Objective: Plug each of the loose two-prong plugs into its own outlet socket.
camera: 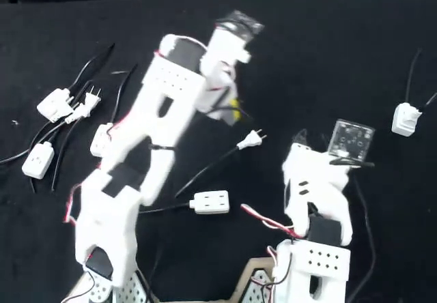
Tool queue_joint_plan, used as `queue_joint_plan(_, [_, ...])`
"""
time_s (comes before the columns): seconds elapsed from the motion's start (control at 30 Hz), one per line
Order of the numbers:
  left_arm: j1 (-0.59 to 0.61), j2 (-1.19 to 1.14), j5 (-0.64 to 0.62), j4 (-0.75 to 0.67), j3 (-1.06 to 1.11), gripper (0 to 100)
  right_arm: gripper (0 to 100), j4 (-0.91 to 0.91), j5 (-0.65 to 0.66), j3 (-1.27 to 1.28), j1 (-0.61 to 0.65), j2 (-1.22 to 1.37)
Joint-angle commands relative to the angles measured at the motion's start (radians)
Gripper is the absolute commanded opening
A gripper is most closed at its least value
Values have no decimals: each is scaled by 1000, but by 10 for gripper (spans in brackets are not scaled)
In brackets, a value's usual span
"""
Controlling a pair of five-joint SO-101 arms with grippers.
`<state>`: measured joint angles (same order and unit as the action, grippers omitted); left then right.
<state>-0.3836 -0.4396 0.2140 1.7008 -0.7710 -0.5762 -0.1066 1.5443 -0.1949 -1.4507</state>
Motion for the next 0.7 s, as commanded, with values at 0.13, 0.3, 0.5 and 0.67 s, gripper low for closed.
queue_joint_plan(0.13, [151,152,81,58,236,285,120,-8,61,-4,107,-15])
queue_joint_plan(0.3, [193,331,84,0,475,285,120,-21,63,-16,149,-13])
queue_joint_plan(0.5, [268,554,87,-258,917,285,123,-101,120,-88,207,-13])
queue_joint_plan(0.67, [374,721,89,-414,1236,285,123,-123,189,-130,221,-13])
